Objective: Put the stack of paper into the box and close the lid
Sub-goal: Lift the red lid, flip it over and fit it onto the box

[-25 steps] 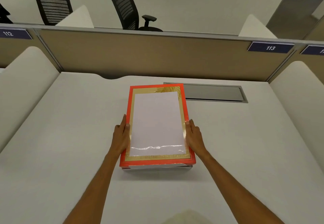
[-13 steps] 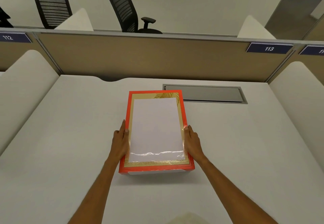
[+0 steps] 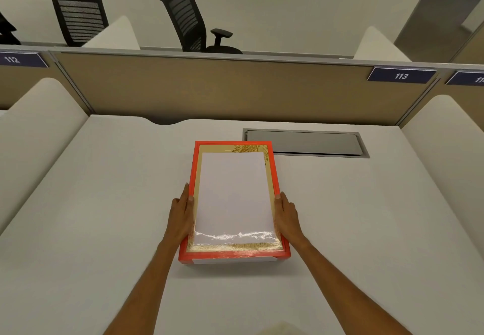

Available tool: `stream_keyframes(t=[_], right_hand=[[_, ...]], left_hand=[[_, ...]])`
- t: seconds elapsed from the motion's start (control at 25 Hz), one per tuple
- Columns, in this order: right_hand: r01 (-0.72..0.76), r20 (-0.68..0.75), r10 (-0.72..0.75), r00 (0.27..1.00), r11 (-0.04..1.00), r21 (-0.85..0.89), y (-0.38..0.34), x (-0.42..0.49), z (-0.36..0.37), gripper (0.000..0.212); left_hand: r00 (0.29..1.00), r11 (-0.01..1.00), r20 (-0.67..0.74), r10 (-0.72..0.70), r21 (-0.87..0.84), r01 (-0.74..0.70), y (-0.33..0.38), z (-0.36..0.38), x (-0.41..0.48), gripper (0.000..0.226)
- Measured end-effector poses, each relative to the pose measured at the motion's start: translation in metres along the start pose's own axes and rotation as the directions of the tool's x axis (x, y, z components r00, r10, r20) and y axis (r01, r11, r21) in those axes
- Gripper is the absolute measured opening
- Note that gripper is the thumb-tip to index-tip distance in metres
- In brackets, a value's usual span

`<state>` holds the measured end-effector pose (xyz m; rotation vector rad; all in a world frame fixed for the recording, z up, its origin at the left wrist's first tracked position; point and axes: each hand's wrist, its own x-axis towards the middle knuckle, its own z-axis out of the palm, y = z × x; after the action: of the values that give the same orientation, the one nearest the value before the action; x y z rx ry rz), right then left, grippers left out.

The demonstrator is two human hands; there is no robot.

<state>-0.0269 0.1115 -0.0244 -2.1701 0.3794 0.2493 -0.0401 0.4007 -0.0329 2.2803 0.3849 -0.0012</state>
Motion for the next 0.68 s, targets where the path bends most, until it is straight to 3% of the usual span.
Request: stream_keyframes(t=[0.16, 0.28, 0.4, 0.56, 0.68], right_hand=[[0.008, -0.013, -0.010, 1.000, 0.993, -0.121, 0.002, -0.005, 0.002, 0.062], [0.166, -0.119, -0.234, 0.965, 0.895, -0.413, -0.011, -0.004, 0.004, 0.072], [0.357, -0.002, -0.416, 0.910, 0.784, -0.508, -0.028, 0.004, 0.008, 0.082], [0.389, 0.134, -0.388, 0.912, 0.716, -0.579, -0.030, 0.014, 0.015, 0.083], [0.382, 0.163, -0.363, 0.917, 0.685, -0.621, -0.025, 0.017, 0.017, 0.082]], left_hand=[[0.999, 0.992, 0.008, -0.053, 0.113, 0.052, 0.004, -0.001, -0.005, 0.066], [0.984, 0.927, -0.125, 0.124, 0.369, -0.070, 0.020, -0.002, -0.002, 0.070], [0.952, 0.848, -0.014, 0.305, 0.458, -0.265, 0.045, 0.000, 0.005, 0.086], [0.939, 0.807, 0.152, 0.309, 0.480, -0.343, 0.054, 0.011, 0.012, 0.108], [0.944, 0.811, 0.180, 0.277, 0.483, -0.330, 0.053, 0.018, 0.010, 0.112]])
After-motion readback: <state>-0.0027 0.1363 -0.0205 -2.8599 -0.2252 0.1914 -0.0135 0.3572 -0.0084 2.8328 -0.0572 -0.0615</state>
